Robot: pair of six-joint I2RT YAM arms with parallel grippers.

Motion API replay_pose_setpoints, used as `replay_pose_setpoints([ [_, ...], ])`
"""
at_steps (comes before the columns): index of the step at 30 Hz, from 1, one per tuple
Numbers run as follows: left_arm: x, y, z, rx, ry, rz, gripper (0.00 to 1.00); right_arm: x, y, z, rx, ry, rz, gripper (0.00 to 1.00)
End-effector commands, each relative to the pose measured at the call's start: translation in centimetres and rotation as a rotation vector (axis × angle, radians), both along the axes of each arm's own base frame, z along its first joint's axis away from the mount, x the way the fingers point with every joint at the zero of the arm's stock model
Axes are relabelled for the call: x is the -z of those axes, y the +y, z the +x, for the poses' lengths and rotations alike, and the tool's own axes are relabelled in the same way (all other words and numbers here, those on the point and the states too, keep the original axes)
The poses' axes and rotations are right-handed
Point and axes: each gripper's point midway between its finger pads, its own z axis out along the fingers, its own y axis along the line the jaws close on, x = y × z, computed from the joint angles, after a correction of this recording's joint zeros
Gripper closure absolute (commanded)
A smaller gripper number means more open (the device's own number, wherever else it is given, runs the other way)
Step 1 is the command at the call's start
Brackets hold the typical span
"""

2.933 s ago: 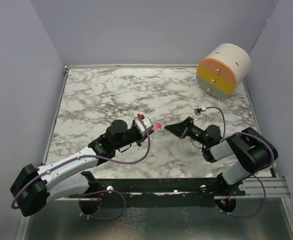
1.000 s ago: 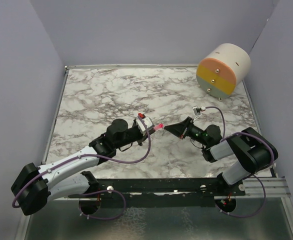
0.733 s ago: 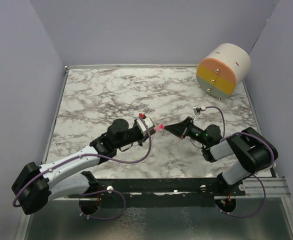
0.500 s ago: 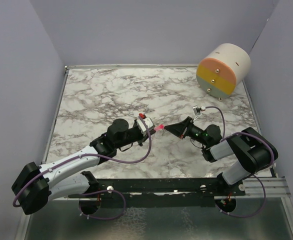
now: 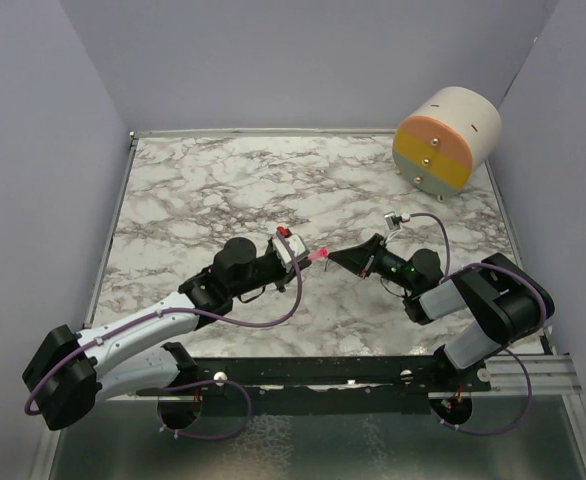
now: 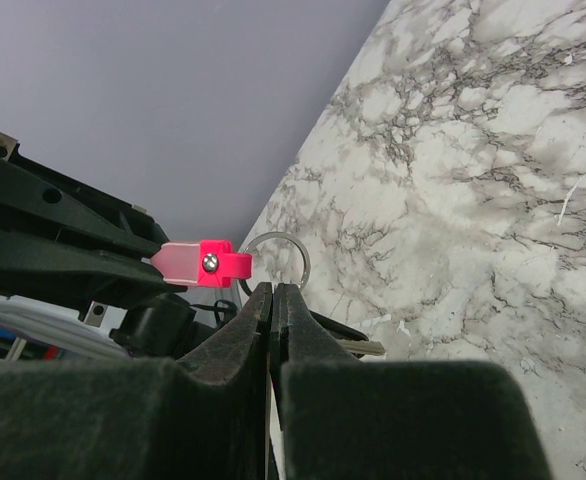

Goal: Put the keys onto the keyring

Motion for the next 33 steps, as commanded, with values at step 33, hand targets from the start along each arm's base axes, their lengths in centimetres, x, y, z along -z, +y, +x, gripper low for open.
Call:
replay_pose_setpoints([
  [33,-2.5,-0.5,-0.3,0.006,0.001,-0.062,1.0,-5.5,0.0,0.6,0.013,-0.291,0.109,0.99],
])
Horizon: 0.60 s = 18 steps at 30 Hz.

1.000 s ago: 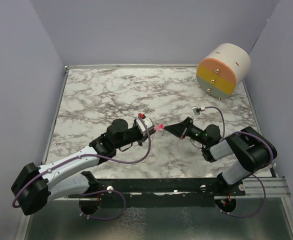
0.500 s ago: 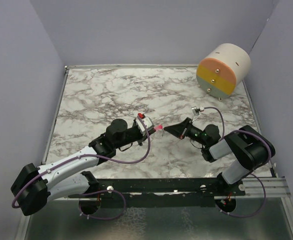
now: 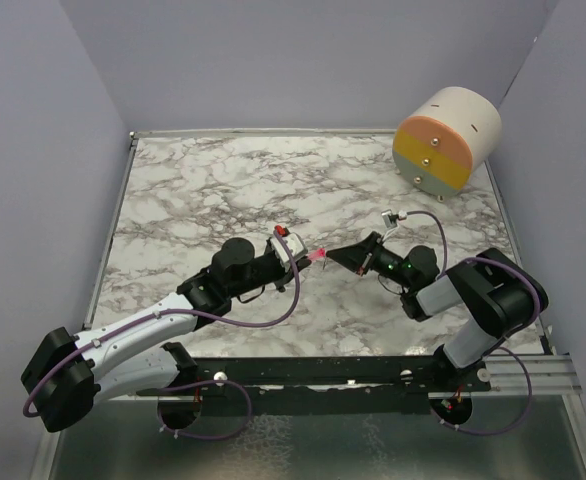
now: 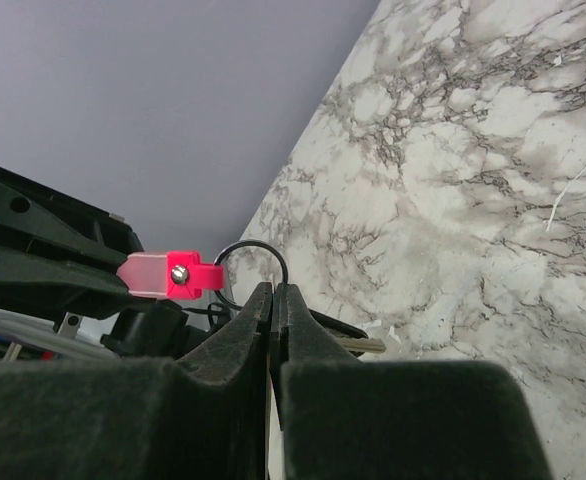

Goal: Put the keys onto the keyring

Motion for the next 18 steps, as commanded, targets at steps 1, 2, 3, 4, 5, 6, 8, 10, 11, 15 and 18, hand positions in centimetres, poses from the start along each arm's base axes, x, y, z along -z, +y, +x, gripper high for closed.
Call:
replay_pose_setpoints([
  [1,-1.89,-0.5,-0.14,0.01,-0.006,-0.035,1.0,-6.15,-0.41,-0.09,0.015,-0.312,0.114,0.99],
  [2,-1.94,-0.47,-0.14,0.009,-0.005,-0.035,1.0,-6.16,-0.42,-0.06,0.018,-0.32,0.109,0.99],
  [3,-1.9,-0.44,-0.19,0.009,0.0,-0.033,1.0,-6.18,-0.47,0.03,0.025,-0.325,0.104,0.99],
  [4,-1.93,-0.4,-0.2,0.007,0.003,-0.032,1.0,-6.14,-0.51,0.12,0.031,-0.33,0.097,0.99],
  [5,-1.97,-0.38,-0.24,0.007,0.006,-0.031,1.0,-6.12,-0.53,0.19,0.036,-0.341,0.087,0.99],
  [6,-2.05,-0.36,-0.31,0.008,0.009,-0.032,1.0,-6.16,-0.6,0.26,0.043,-0.356,0.078,0.99],
  [8,-2.11,-0.29,-0.37,0.005,0.018,-0.036,1.0,-6.08,-0.72,0.45,0.059,-0.372,0.059,0.99],
  [10,-2.1,-0.31,-0.45,0.004,0.032,-0.036,1.0,-6.13,-0.86,0.58,0.075,-0.406,0.036,0.99],
  [11,-2.19,-0.33,-0.47,0.005,0.036,-0.038,1.0,-6.2,-0.93,0.59,0.081,-0.422,0.029,0.99],
  [15,-2.11,-0.69,-0.67,0.018,0.068,-0.041,1.0,-6.5,-1.16,0.6,0.1,-0.502,-0.005,0.99],
  [18,-1.89,-1.18,-0.91,0.04,0.09,-0.044,1.0,-6.55,-1.17,0.68,0.106,-0.558,-0.034,0.99],
])
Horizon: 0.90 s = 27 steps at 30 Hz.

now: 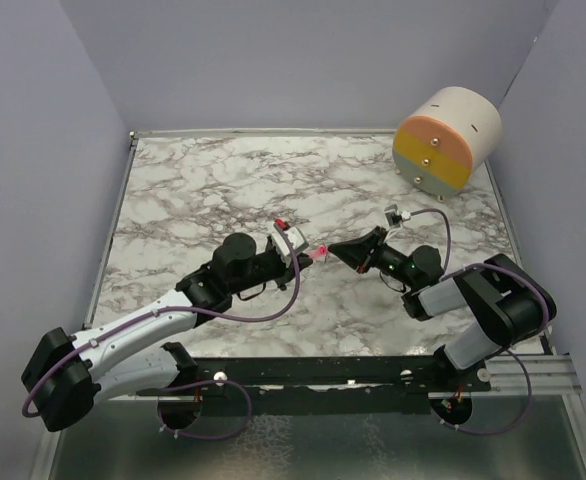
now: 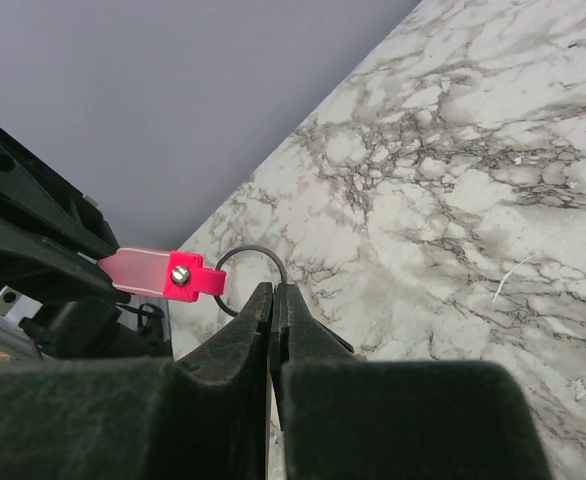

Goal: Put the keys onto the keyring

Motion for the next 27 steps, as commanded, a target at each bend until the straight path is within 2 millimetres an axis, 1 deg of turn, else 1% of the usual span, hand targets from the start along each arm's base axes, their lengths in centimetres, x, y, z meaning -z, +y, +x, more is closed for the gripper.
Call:
replay_pose_setpoints([
  [1,-1.3,-1.2,-0.6,0.048,0.032,-0.041,1.0,-4.9,-0.8,0.0,0.052,-0.328,0.037,0.99],
  [8,-1.5,-1.4,-0.6,0.049,0.053,-0.059,1.0,-4.3,-1.2,0.9,0.103,-0.409,-0.04,0.99],
  [15,-1.0,-0.3,0.4,-0.025,0.066,-0.045,1.0,-4.3,-1.9,1.1,0.15,-0.433,-0.102,0.99],
  [18,-0.7,0.1,0.6,-0.038,0.075,-0.043,1.0,-4.9,-2.3,1.2,0.174,-0.455,-0.129,0.99],
  [22,-0.2,0.4,0.8,-0.044,0.086,-0.041,1.0,-4.5,-2.4,1.6,0.181,-0.445,-0.186,0.99],
  [27,0.0,1.0,1.2,-0.062,0.092,-0.048,1.0,-4.5,-2.6,1.8,0.197,-0.447,-0.201,0.99],
])
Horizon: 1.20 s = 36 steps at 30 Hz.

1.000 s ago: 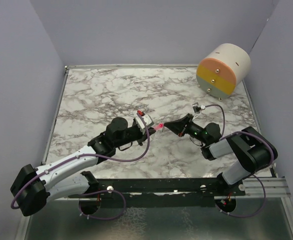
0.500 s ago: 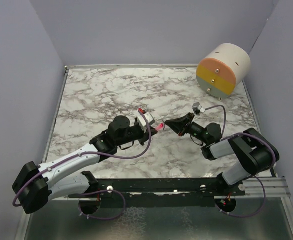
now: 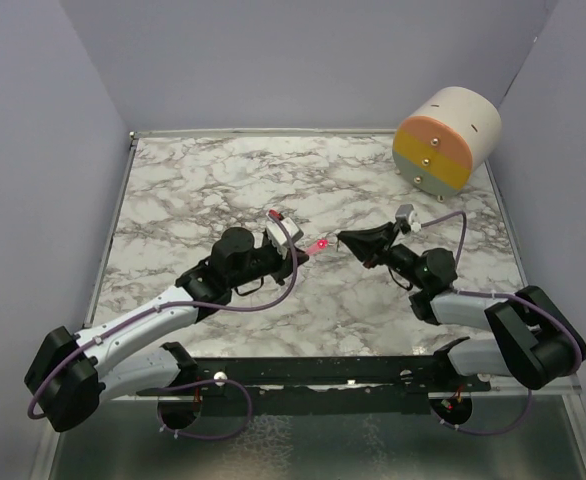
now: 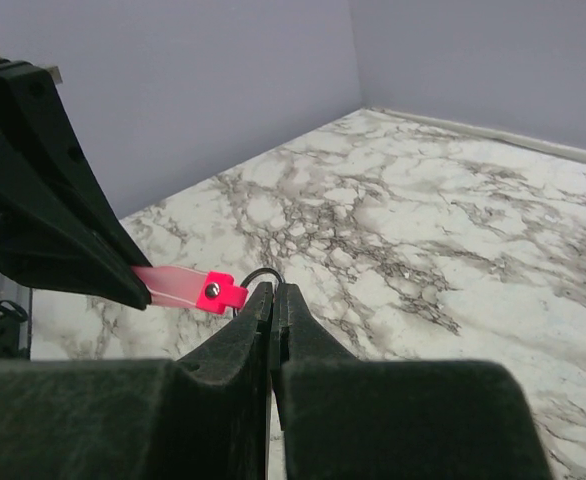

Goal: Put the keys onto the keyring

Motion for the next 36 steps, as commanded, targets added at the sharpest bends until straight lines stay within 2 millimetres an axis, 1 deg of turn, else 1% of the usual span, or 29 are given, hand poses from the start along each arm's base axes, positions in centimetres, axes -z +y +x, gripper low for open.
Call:
replay_pose_setpoints([
  [1,-0.5,0.7,0.2,-0.018,0.0,-0.025,1.0,0.4,-0.7,1.2,0.064,-0.001,-0.035,0.99],
  [5,-0.1,1.2,0.5,-0.031,0.008,-0.025,1.0,0.6,-0.6,1.3,0.067,0.003,-0.045,0.99],
  [12,1.4,2.0,1.4,-0.058,0.036,-0.016,1.0,0.9,-0.3,1.3,0.043,0.017,-0.06,0.99],
  [21,1.4,3.3,3.0,-0.098,0.049,-0.038,1.0,2.0,0.1,1.7,0.028,0.036,-0.123,0.99],
  [28,1.5,3.7,4.4,-0.116,0.06,-0.048,1.0,3.0,0.5,2.0,0.014,0.058,-0.143,0.99],
  [36,3.2,4.1,6.0,-0.135,0.103,-0.039,1.0,4.1,1.0,2.3,-0.011,0.098,-0.169,0.99],
])
